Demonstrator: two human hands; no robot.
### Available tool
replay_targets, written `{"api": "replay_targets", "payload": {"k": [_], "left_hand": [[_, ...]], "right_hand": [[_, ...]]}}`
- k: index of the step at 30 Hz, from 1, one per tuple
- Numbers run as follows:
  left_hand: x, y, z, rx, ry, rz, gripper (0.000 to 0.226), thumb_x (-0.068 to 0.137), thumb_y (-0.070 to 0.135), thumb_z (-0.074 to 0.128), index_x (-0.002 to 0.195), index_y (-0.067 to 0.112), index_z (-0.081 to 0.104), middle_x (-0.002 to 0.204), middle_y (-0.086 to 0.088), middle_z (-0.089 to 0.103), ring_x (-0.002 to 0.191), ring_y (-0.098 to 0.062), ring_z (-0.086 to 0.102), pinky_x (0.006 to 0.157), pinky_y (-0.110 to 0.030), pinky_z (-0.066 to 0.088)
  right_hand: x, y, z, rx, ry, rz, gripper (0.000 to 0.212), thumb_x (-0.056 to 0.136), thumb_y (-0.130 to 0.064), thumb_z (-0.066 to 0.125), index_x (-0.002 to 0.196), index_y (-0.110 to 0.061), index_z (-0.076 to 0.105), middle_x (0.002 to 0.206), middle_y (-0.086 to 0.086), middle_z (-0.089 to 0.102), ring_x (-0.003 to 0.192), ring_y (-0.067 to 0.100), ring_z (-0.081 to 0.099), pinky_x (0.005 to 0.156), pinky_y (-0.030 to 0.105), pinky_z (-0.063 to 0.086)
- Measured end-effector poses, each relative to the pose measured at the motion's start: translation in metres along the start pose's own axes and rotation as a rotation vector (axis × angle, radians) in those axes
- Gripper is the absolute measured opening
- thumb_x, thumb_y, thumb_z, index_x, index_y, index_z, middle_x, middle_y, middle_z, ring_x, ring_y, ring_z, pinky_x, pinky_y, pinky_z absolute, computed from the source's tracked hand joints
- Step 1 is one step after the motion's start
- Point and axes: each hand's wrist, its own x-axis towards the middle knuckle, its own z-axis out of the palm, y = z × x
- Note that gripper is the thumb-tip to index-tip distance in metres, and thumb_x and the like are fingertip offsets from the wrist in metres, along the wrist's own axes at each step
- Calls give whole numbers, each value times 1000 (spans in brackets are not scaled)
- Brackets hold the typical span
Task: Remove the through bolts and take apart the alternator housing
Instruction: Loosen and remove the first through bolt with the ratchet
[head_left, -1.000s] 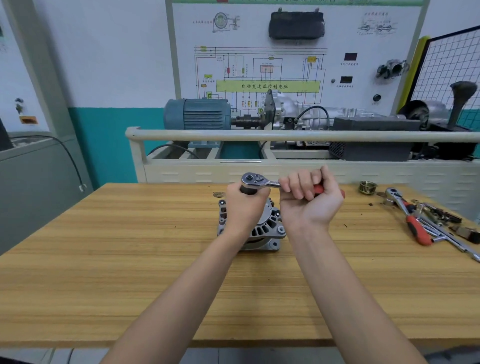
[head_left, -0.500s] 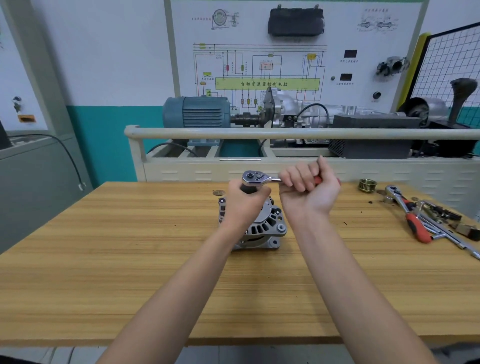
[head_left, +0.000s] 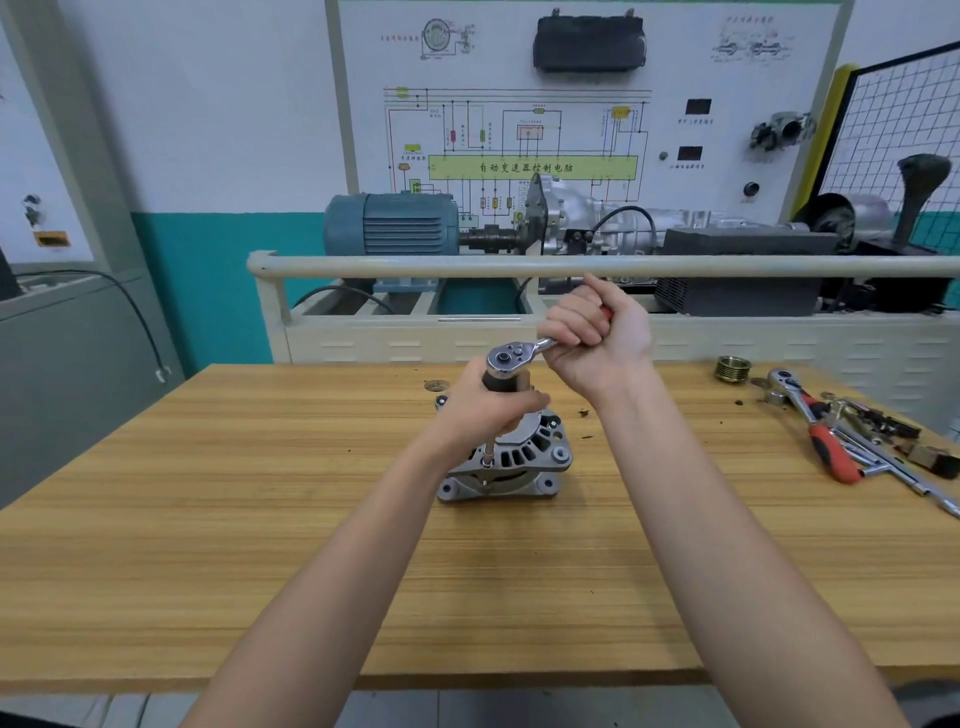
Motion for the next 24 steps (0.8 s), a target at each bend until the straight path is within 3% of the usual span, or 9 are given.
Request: {"api": "replay_targets", "payload": {"k": [4,6,9,13,16,20,24], "left_hand": [[3,-7,18,-42,420,33,43,77,-8,59,51,20,37,44,9,35,41,-7,29,44,-22,28],[4,-8,27,-75,524,61,49,75,-8,59,43,24,40,40,15,36,39,-2,29,41,-17,27],[1,-9,26,-38,433,66,50,75,-6,60,40,26,44,40,15,38,40,-1,30,44,-18,30],[-2,-2,0,26,0,46,36,72,10,66,44,24,48,42,5,43,41,-13,39,48,-24,35],[0,4,-7,34,-150,16,36,74,12,65,44,24,48,43,5,41,42,-15,37,47,-27,32],[3,-1,0,-37,-36,4,40,72,9,63,42,24,43,41,6,35,39,-12,30,43,-22,27],[5,-9,19,-44,376,39,49,75,-4,60,40,26,43,40,14,37,40,-6,31,46,-22,28]], "right_hand": [[-26,21,-8,47,18,-324,53,97,-19,34,44,-17,39,37,-7,23,31,9,21,36,19,24],[-39,31,-11,45,4,-434,51,97,-18,33,46,-17,39,38,-5,23,34,11,21,39,21,29],[-41,27,-11,33,-5,-426,50,96,-18,34,46,-17,39,38,-5,23,34,10,22,39,21,29],[-19,4,-5,7,-4,-143,51,96,-19,34,45,-16,37,35,-7,24,30,8,22,37,18,22],[-5,-4,0,-9,-2,6,45,96,-17,35,51,-17,33,35,-7,24,28,8,23,37,18,18],[-6,-1,-3,35,24,-68,50,96,-17,35,46,-16,35,35,-7,23,28,8,21,36,18,18],[-30,20,-12,85,33,-361,51,96,-18,35,45,-17,39,37,-6,23,31,9,21,37,18,24]]}}
